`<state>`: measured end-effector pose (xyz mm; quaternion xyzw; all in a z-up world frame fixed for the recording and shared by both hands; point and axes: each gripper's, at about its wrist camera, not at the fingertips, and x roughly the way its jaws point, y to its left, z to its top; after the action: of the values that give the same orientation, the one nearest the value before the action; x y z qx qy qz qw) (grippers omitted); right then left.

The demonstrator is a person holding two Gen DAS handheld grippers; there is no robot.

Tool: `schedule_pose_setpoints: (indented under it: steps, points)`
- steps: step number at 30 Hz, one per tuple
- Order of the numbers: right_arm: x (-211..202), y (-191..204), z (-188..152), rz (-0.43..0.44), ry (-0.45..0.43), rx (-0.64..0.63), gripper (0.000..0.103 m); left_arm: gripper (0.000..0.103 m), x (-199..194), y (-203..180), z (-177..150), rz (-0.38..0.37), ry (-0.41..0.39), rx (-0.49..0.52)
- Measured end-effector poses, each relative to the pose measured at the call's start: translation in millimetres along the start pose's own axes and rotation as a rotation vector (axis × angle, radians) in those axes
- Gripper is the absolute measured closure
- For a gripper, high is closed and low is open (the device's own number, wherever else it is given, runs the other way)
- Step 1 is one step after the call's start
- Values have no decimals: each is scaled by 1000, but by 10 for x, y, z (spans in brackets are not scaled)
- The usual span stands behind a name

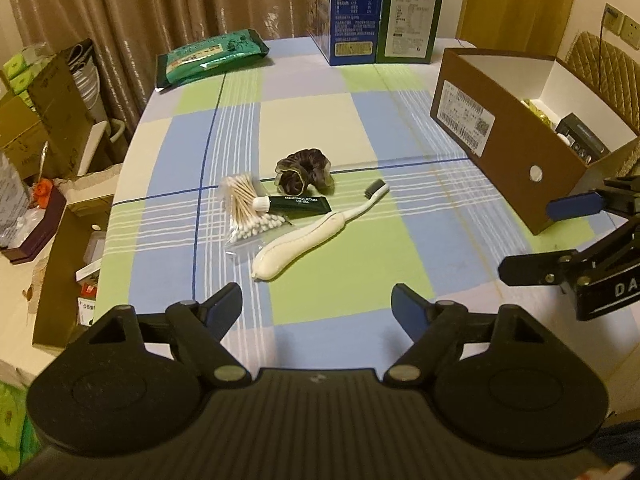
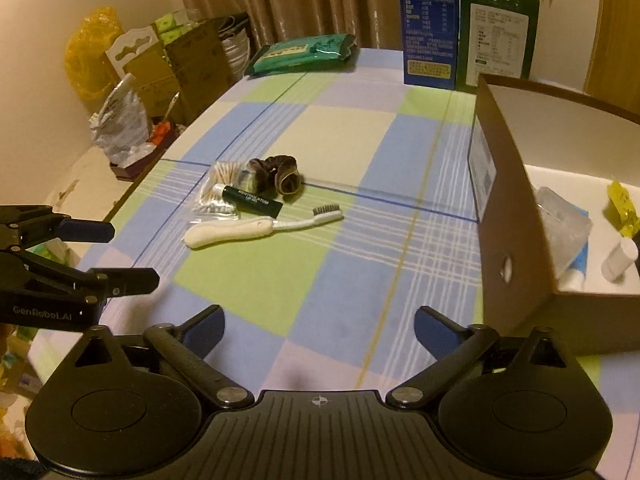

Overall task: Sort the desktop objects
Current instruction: 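Move the left tool to the white toothbrush handle and close on it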

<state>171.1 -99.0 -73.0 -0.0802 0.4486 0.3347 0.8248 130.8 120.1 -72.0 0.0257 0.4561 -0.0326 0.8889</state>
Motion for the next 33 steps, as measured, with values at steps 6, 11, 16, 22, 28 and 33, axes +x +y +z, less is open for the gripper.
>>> schedule_pose_setpoints:
  steps: [6, 11, 16, 22, 28, 33]
  points:
    - [214, -43, 96, -31, 8, 51, 40, 30, 246, 82, 73, -33, -1, 51]
    - [335, -99, 98, -38, 44, 78, 57, 40, 476, 115, 164, -60, 13, 109]
    - [390, -148, 110, -43, 60, 98, 58, 44, 707, 86, 277, -91, 21, 175]
    - [400, -221, 127, -47, 73, 126, 58, 58, 995, 22, 379, -107, 50, 242]
    - [407, -267, 113, -50, 83, 143, 58, 65, 1179, 6, 450, -101, 76, 283]
    - [420, -298, 88, -52, 96, 154, 58, 86, 1184, -27, 398, -143, 119, 300]
